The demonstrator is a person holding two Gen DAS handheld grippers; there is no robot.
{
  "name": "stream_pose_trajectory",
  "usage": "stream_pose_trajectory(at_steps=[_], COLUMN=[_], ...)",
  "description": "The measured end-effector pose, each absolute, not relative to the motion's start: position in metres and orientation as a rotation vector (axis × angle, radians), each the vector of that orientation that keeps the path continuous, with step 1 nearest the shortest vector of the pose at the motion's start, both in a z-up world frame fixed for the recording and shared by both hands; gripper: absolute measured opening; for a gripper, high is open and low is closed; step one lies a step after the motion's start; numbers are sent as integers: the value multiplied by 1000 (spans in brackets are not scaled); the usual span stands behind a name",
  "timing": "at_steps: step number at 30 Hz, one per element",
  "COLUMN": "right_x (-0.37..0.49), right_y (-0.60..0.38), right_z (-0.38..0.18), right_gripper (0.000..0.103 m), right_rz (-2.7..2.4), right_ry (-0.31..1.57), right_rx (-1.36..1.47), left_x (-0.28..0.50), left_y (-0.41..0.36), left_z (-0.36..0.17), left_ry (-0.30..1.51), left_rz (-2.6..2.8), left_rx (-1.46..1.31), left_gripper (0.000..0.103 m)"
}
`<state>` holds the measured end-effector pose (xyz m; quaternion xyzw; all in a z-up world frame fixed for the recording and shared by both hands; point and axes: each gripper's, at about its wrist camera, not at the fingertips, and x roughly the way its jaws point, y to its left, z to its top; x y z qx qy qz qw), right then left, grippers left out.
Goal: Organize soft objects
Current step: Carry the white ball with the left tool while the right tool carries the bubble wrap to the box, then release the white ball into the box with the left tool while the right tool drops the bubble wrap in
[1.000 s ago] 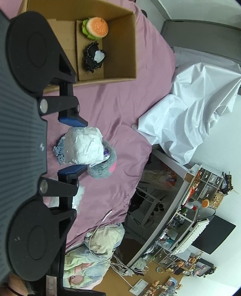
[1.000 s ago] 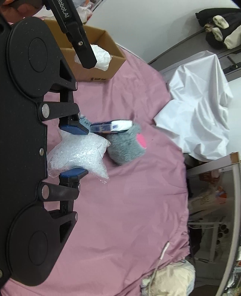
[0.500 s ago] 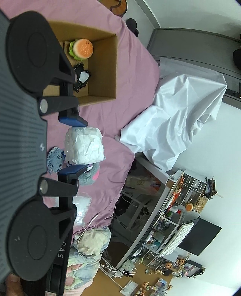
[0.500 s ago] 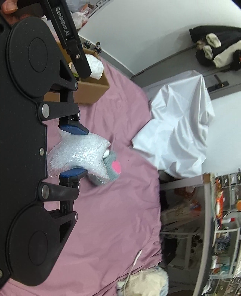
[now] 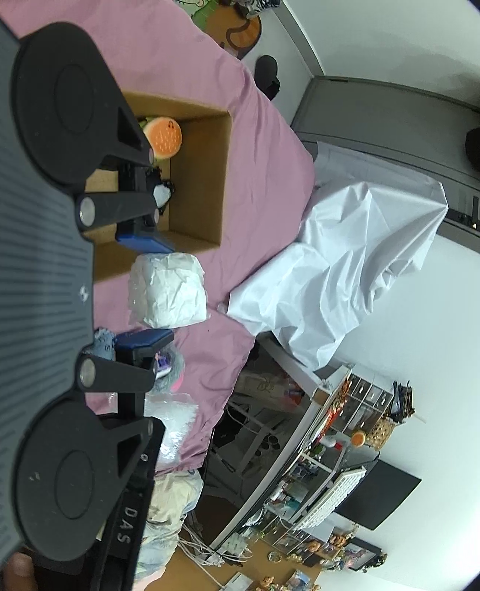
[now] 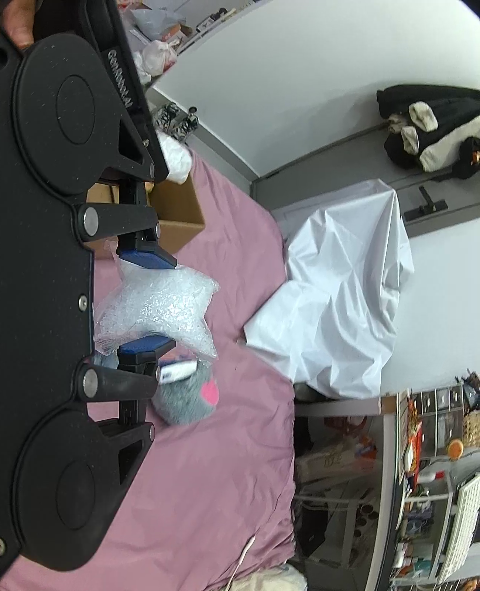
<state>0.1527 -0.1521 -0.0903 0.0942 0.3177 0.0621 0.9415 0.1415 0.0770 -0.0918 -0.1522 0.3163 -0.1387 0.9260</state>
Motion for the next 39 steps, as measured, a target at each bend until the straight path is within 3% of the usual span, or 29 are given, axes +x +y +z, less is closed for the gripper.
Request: stream_pose_trajectory(at_steps=[30,39], right_x=[199,213], right_y=[-87,-68], right_z=[-113,-115], right_gripper=[38,39], right_rz=[267,319], right_ry=[715,740], right_rx=[166,180], left_x=[179,170], left_y=[141,152], left_z=[-148,-143], left_ry=[765,678], left_rz=[-26,57], left_rx=[-429,-496], left_gripper=[43,61])
